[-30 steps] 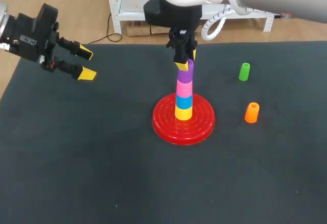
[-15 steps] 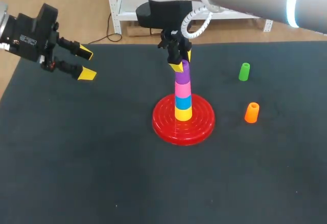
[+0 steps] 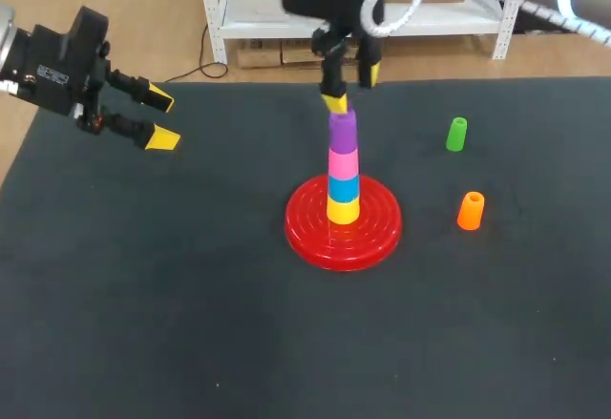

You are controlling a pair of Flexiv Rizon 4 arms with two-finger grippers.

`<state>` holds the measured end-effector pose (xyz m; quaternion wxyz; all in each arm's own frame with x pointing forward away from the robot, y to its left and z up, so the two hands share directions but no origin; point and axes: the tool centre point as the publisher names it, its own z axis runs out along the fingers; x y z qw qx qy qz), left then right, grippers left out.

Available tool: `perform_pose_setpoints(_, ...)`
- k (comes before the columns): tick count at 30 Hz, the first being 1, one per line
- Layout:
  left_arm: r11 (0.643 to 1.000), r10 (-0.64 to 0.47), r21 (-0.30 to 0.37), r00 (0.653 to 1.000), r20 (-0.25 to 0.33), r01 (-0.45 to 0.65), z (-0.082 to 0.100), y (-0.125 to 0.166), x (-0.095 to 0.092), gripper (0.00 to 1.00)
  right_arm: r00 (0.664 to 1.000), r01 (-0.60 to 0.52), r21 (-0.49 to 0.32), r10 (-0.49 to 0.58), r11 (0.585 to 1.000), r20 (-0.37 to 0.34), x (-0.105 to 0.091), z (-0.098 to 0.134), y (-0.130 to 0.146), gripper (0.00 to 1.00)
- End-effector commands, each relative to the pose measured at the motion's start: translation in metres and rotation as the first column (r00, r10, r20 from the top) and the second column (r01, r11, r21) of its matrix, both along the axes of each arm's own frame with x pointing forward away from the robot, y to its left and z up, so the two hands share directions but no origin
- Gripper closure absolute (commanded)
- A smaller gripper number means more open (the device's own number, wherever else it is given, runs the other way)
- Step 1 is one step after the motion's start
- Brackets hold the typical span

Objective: Pick up and stack the cylinders on the red base in this order: pink,purple,orange,green

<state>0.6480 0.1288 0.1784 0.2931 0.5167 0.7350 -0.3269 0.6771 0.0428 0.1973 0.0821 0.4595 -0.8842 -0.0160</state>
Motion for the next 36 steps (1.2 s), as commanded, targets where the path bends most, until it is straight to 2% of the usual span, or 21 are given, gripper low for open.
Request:
perform_pose_setpoints(1, 1.0, 0.001, -0.003, 1.0, 0.003, -0.001, -0.001, 0.001, -0.001, 0.0, 0.988, 0.118, 0.1, -0.127, 0.988, 0.09, 0.003, 0.0, -0.039, 0.0)
perform_pose_setpoints(3, 1.0, 0.001, -0.003, 1.0, 0.003, -0.001, -0.001, 0.001, -0.001, 0.0, 0.978, 0.185, 0.099, -0.193, 0.978, 0.081, 0.01, -0.004, -0.056, 0.0)
perform_pose_setpoints(6, 1.0, 0.001, -0.003, 1.0, 0.003, -0.001, -0.001, 0.001, -0.001, 0.0, 0.96, 0.248, 0.086, -0.257, 0.965, 0.111, 0.015, -0.01, -0.076, 0.0)
perform_pose_setpoints(9, 1.0, 0.001, -0.003, 1.0, 0.003, -0.001, -0.001, 0.001, -0.001, 0.0, 0.945, 0.312, 0.063, -0.317, 0.948, 0.087, 0.017, -0.027, -0.098, 0.0)
perform_pose_setpoints(13, 1.0, 0.001, -0.003, 1.0, 0.003, -0.001, -0.001, 0.001, -0.001, 0.0, 0.936, 0.339, 0.029, -0.34, 0.94, 0.092, 0.008, -0.063, -0.125, 0.0)
perform_pose_setpoints(17, 1.0, 0.001, -0.003, 1.0, 0.003, -0.001, -0.001, 0.001, -0.001, 0.0, 0.94, 0.331, 0.041, -0.333, 0.943, 0.069, -0.008, -0.093, -0.143, 0.0)
perform_pose_setpoints(21, 1.0, 0.001, -0.003, 1.0, 0.003, -0.001, -0.001, 0.001, -0.001, 0.0, 0.949, 0.305, 0.068, -0.309, 0.95, 0.065, -0.026, -0.115, -0.153, 0.0)
perform_pose_setpoints(26, 1.0, 0.001, -0.003, 1.0, 0.003, -0.001, -0.001, 0.001, -0.001, 0.0, 0.943, 0.325, 0.044, -0.327, 0.945, 0.055, -0.041, -0.139, -0.163, 0.0)
perform_pose_setpoints(30, 1.0, 0.001, -0.003, 1.0, 0.003, -0.001, -0.001, 0.001, -0.001, 0.0, 0.941, 0.332, 0.05, -0.334, 0.942, 0.056, -0.044, -0.143, -0.164, 0.0)
perform_pose_setpoints(31, 1.0, 0.001, -0.003, 1.0, 0.003, -0.001, -0.001, 0.001, -0.001, 0.0, 0.941, 0.333, 0.011, -0.333, 0.943, 0.066, -0.043, -0.142, -0.163, 0.0)
perform_pose_setpoints(36, 1.0, 0.001, -0.003, 1.0, 0.003, -0.001, -0.001, 0.001, -0.001, 0.0, 0.941, 0.333, 0.011, -0.333, 0.943, 0.066, -0.043, -0.142, -0.163, 0.0)
